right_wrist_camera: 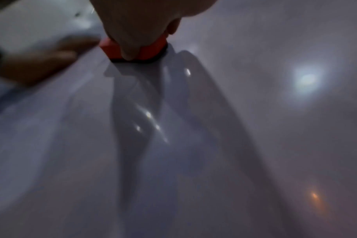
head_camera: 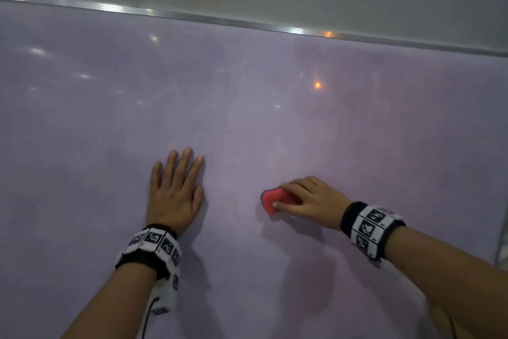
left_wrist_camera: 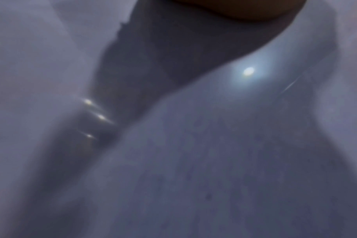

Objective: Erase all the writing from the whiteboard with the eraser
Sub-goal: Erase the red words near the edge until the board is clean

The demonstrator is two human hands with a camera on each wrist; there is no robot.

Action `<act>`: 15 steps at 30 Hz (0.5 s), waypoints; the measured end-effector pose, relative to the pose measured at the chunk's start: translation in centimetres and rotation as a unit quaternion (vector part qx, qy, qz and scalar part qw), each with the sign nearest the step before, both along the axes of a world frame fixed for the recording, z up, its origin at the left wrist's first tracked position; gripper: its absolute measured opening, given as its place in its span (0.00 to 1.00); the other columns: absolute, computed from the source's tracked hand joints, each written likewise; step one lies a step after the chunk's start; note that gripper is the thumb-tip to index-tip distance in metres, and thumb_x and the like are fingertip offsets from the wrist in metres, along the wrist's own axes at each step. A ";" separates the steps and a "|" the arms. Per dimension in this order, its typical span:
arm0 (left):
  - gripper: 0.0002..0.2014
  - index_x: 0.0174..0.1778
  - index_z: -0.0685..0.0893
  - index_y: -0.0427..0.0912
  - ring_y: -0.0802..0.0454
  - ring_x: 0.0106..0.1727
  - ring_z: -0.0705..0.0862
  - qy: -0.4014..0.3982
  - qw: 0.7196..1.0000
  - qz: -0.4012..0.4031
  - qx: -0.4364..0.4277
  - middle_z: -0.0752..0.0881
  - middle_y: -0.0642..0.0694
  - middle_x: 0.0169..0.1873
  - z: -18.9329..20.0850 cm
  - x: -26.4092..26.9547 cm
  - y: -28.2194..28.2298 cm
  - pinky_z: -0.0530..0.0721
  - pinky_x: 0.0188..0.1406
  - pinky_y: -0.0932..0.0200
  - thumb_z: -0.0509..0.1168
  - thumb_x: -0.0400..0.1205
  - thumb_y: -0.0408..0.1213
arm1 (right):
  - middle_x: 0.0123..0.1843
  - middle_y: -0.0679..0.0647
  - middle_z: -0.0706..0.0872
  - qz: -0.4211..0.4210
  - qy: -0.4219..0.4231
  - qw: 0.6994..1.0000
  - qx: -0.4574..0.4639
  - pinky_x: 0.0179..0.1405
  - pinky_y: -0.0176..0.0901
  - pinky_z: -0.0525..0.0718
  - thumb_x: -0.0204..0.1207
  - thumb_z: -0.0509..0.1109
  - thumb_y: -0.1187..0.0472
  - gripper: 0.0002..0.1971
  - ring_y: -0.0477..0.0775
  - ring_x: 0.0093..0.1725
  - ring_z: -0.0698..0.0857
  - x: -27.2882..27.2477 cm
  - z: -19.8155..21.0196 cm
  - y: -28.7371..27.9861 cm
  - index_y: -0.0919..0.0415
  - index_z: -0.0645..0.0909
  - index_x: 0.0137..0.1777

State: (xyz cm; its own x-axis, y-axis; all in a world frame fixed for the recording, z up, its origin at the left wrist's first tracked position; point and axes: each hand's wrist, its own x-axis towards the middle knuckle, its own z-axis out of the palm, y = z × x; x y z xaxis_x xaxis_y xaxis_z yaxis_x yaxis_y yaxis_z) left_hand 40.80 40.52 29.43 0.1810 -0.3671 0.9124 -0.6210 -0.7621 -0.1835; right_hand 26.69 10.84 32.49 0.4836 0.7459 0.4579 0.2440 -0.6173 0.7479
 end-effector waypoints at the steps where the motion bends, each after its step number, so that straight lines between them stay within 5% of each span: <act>1: 0.29 0.83 0.46 0.52 0.51 0.84 0.41 -0.006 1.000 -0.002 -0.005 0.40 0.53 0.83 -0.1 0.0 0.0 0.40 0.81 0.47 0.44 0.85 0.48 | 0.60 0.61 0.75 -0.018 0.022 1.000 -0.013 0.47 0.52 0.79 0.82 0.54 0.63 0.16 0.60 0.51 0.77 -0.8 0.4 -1.1 0.48 0.71 0.67; 5: 0.31 0.83 0.46 0.52 0.52 0.84 0.40 -0.016 1.000 -0.003 -0.015 0.39 0.54 0.83 -0.2 0.1 -0.2 0.39 0.81 0.47 0.47 0.83 0.46 | 0.49 0.56 0.84 -0.107 -0.088 0.966 0.219 0.52 0.54 0.78 0.78 0.62 0.43 0.17 0.56 0.49 0.80 -1.2 7.1 -6.0 0.51 0.82 0.58; 8: 0.31 0.83 0.46 0.52 0.52 0.83 0.39 -0.008 1.000 0.006 -0.012 0.39 0.55 0.83 -0.3 0.1 -0.2 0.37 0.81 0.48 0.47 0.84 0.46 | 0.60 0.71 0.77 -0.152 -0.217 0.825 0.499 0.59 0.54 0.71 0.75 0.65 0.61 0.20 0.71 0.58 0.76 -1.1 10.5 -7.8 0.61 0.77 0.68; 10: 0.31 0.83 0.46 0.52 0.53 0.83 0.38 -0.005 1.000 0.007 -0.018 0.38 0.55 0.83 -0.5 0.2 -0.2 0.35 0.81 0.49 0.47 0.84 0.47 | 0.61 0.71 0.76 -0.145 -0.251 0.779 0.555 0.59 0.53 0.70 0.75 0.65 0.64 0.21 0.71 0.58 0.74 0.0 9.0 -5.8 0.61 0.75 0.69; 12: 0.30 0.83 0.45 0.52 0.54 0.83 0.38 -0.006 1.000 0.014 -0.016 0.38 0.56 0.82 -0.3 0.1 -0.2 0.34 0.81 0.50 0.46 0.84 0.47 | 0.57 0.68 0.79 -0.113 -0.273 0.800 0.522 0.55 0.53 0.71 0.74 0.66 0.62 0.21 0.68 0.54 0.75 1.4 4.9 -2.2 0.56 0.76 0.68; 13: 0.30 0.83 0.45 0.52 0.54 0.83 0.38 -0.008 1.000 0.013 -0.019 0.38 0.56 0.82 -0.3 0.0 -0.2 0.34 0.81 0.50 0.46 0.84 0.47 | 0.57 0.64 0.79 -0.127 -0.239 0.837 0.476 0.56 0.53 0.72 0.75 0.67 0.58 0.19 0.64 0.54 0.74 1.6 1.8 -0.5 0.53 0.75 0.67; 15: 0.30 0.83 0.46 0.51 0.53 0.83 0.38 -0.005 1.000 0.012 -0.019 0.38 0.56 0.83 -0.3 0.3 0.0 0.34 0.81 0.51 0.45 0.85 0.48 | 0.61 0.55 0.77 -0.116 -0.067 0.885 0.446 0.63 0.52 0.72 0.77 0.64 0.43 0.20 0.59 0.61 0.74 1.1 -5.7 2.8 0.48 0.75 0.66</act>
